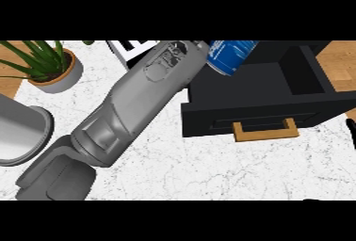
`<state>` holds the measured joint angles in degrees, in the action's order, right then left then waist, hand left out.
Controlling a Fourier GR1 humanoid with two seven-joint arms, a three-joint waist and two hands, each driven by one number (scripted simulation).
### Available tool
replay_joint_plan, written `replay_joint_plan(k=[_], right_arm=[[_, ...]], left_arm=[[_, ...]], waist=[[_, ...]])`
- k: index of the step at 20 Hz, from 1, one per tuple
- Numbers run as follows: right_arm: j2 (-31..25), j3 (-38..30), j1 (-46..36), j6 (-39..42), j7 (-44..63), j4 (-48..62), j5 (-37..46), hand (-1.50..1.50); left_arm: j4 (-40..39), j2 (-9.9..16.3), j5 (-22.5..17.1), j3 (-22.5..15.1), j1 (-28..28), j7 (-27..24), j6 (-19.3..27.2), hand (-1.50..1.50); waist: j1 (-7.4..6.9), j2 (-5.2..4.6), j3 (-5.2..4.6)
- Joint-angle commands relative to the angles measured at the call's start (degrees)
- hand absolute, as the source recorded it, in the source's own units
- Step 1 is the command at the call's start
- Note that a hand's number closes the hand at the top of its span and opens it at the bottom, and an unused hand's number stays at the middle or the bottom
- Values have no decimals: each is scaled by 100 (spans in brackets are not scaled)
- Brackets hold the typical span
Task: Pick up the can, place it into the drawer and close the drawer
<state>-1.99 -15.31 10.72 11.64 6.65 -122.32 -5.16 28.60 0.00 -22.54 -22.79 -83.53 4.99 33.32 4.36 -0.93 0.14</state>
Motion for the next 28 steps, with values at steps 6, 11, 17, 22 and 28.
replay_joint_plan(k=[6,11,17,22,28], right_arm=[[25,141,-246,-6,-117,272,127,-150],[-20,52,-88,121,-213,254,-15,-150],[-114,149,-616,-117,156,228,170,-150],[-71,112,-236,75,-122,204,74,-150],[-38,307,-356,-34,185,-133,182,-150]], left_arm=[[-542,0,-313,-607,41,-482,215,150],[-774,0,-424,-726,-262,-370,270,150],[-805,0,-495,-1101,-92,-519,396,150],[-900,0,-619,-1186,106,-726,744,-150],[-918,0,-784,-1258,57,-752,1006,-150]], waist=[[175,-68,7],[216,-54,9],[202,-73,1],[262,-72,5],[312,-81,1]])
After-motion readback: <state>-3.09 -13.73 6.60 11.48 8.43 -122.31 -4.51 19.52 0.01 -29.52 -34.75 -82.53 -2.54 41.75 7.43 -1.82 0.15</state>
